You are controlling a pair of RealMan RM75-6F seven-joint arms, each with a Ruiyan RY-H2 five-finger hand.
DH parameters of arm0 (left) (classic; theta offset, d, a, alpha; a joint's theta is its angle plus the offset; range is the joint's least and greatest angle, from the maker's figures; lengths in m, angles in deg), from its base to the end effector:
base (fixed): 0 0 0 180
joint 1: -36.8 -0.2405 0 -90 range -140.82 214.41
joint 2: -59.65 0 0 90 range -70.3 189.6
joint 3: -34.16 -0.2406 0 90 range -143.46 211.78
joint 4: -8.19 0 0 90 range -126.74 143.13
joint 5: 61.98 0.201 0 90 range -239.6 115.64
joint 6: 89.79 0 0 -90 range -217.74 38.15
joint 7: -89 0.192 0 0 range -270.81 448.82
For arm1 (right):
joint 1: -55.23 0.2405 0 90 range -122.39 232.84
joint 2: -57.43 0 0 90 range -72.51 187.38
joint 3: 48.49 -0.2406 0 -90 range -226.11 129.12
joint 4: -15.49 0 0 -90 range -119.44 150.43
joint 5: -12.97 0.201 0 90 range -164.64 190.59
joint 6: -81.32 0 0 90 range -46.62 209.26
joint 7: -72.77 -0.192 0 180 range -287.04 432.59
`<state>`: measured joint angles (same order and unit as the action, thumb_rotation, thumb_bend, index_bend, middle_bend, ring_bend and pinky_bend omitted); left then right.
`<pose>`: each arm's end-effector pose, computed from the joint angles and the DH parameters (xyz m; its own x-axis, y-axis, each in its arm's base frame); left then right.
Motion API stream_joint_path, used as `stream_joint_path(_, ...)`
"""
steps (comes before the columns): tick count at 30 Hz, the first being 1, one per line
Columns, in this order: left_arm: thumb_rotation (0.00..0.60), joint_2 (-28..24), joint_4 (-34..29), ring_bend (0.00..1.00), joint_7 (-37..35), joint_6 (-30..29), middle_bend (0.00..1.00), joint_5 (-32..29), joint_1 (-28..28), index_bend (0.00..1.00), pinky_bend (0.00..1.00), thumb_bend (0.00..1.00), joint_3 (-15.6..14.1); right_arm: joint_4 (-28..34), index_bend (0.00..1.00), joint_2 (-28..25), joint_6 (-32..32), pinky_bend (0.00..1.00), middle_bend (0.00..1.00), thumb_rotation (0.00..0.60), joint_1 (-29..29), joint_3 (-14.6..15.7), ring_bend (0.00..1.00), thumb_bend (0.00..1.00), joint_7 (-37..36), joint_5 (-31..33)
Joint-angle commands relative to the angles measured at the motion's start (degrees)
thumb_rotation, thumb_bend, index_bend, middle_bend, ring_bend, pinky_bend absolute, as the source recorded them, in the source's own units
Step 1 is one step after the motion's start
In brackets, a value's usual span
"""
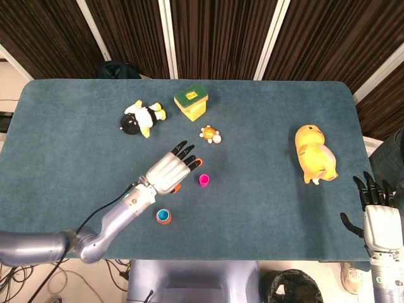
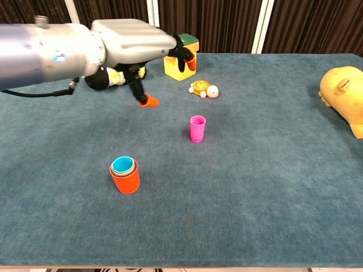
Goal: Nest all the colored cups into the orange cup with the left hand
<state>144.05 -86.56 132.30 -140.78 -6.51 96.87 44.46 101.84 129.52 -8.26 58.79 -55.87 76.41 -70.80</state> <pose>-0.0071 0.3722 -0.0295 0.7247 0.0409 0.6878 0.5381 -0.6572 -0.5279 -0.3007 -0.2342 0.1588 0.4149 0.1394 0.8991 -0.9099 0.0668 0.4095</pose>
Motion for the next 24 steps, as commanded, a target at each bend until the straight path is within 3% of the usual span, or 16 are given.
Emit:
stream_joint_path(1,0.6,4.3,4.8,0.03,0.4,0.1,0.23,-3.7,2.3,0.25,0.06,0.21,1.8,-0.1,0.12,0.1,0.1,0.0,0.04,0.6,0.0,0.0,0.15,0.31,0.0,0.1)
stream_joint_path(13,0.6,12.6,15.4,0.03,-1.0,2.3,0.24,-6.2,5.0,0.27,0.06,0.21,1.0,-0.1,0.12,0.1,0.2,0.0,0.04,0.6,0.1,-0.1,0.15,0.31,-0.2,0.2)
stream_joint_path(24,0.6,15.3,18.4,0.03,-2.7,3.0,0.24,-6.3,5.5,0.29,0.06,0.21,0.3,-0.1,0.12,0.1,0.1,0.0,0.04,0.6,0.0,-0.1,0.15,0.31,-0.3,0.2)
